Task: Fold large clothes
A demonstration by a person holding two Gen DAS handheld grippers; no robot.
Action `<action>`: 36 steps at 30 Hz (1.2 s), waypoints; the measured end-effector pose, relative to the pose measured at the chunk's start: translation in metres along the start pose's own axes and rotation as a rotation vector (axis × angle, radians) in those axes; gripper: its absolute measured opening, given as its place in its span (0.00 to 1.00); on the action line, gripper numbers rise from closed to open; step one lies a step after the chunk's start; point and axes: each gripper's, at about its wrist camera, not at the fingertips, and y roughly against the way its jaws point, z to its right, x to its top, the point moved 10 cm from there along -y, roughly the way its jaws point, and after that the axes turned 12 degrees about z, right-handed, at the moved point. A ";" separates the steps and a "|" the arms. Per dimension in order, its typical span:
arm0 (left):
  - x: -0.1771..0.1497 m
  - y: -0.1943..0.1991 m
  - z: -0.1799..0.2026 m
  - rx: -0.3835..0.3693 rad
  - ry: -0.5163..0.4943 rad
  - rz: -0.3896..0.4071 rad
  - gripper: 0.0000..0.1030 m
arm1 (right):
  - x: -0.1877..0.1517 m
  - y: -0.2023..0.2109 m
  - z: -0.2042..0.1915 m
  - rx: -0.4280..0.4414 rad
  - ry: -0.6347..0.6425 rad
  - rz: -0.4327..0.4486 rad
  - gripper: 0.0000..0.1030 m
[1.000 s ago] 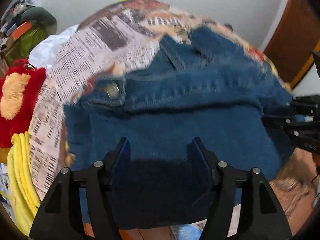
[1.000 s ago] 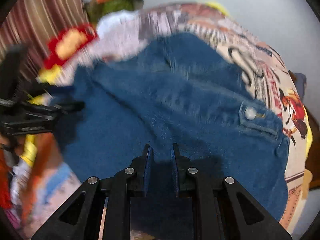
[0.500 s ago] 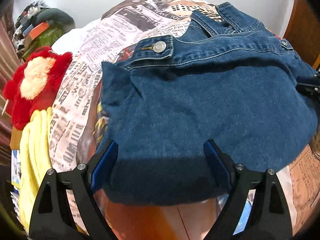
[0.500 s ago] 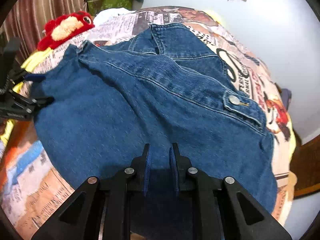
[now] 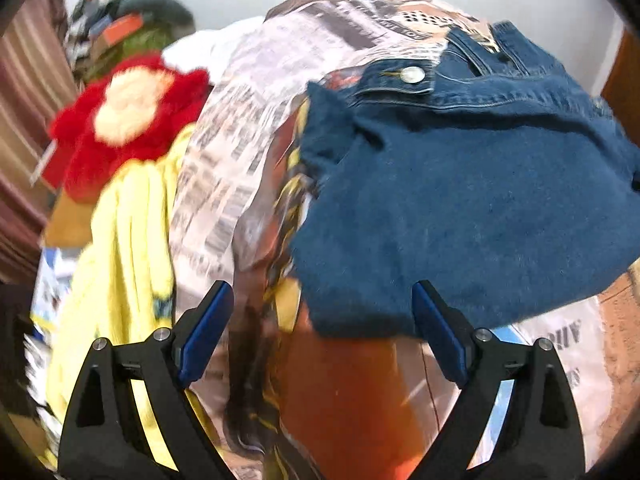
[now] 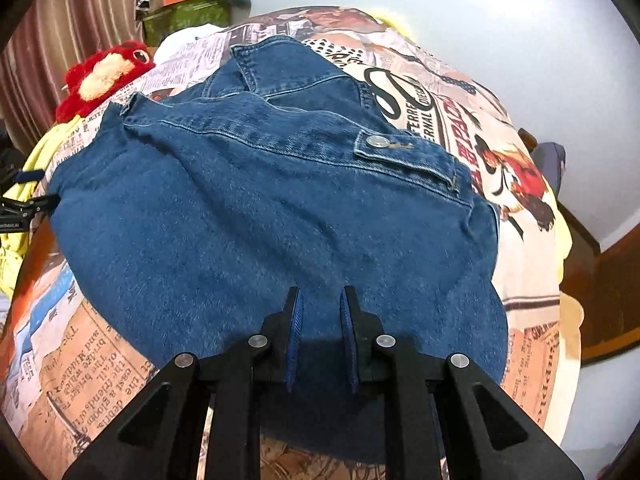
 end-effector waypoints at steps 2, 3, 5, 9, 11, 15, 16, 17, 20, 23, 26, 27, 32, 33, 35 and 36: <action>-0.005 0.004 -0.008 0.041 -0.008 0.000 0.89 | -0.003 0.003 0.010 -0.085 0.047 -0.002 0.16; -0.007 0.007 -0.012 0.057 -0.021 0.004 0.89 | -0.005 0.005 0.013 -0.093 0.054 0.001 0.19; -0.012 0.011 -0.017 0.074 -0.023 0.001 0.89 | -0.008 0.009 0.025 -0.094 0.007 0.005 0.63; -0.021 0.014 -0.033 0.118 -0.002 -0.011 0.89 | -0.021 0.016 0.066 -0.150 -0.101 -0.009 0.82; -0.024 0.017 -0.037 0.115 0.034 -0.012 0.89 | -0.039 0.017 0.088 -0.159 -0.167 -0.060 0.82; -0.015 0.033 -0.040 0.109 0.128 0.040 0.89 | -0.052 0.033 0.114 -0.184 -0.235 -0.061 0.82; -0.010 0.039 -0.038 0.105 0.151 0.062 0.89 | -0.050 0.039 0.118 -0.190 -0.248 -0.052 0.82; -0.006 0.042 -0.035 0.102 0.164 0.077 0.89 | -0.047 0.045 0.120 -0.196 -0.254 -0.042 0.82; 0.010 0.057 -0.021 0.060 0.211 0.151 0.89 | -0.026 0.060 0.112 -0.185 -0.254 0.013 0.83; 0.022 0.065 0.001 -0.004 0.251 0.175 0.89 | 0.002 0.074 0.094 -0.128 -0.264 0.092 0.84; 0.026 0.063 0.020 -0.066 0.293 0.158 0.89 | 0.031 0.082 0.064 -0.046 -0.275 0.151 0.89; 0.026 0.062 0.024 -0.084 0.309 0.147 0.89 | 0.035 0.083 0.058 -0.028 -0.278 0.159 0.91; 0.007 0.042 0.048 -0.201 0.423 0.053 0.89 | 0.050 0.067 0.004 0.079 -0.263 0.153 0.93; 0.001 0.036 0.053 -0.227 0.450 0.028 0.89 | 0.049 0.061 -0.005 0.091 -0.250 0.136 0.93; -0.007 0.030 0.063 -0.281 0.497 -0.005 0.89 | 0.042 0.042 -0.025 0.118 -0.209 0.084 0.93; -0.010 0.027 0.068 -0.314 0.523 -0.015 0.89 | 0.037 0.035 -0.032 0.125 -0.194 0.062 0.93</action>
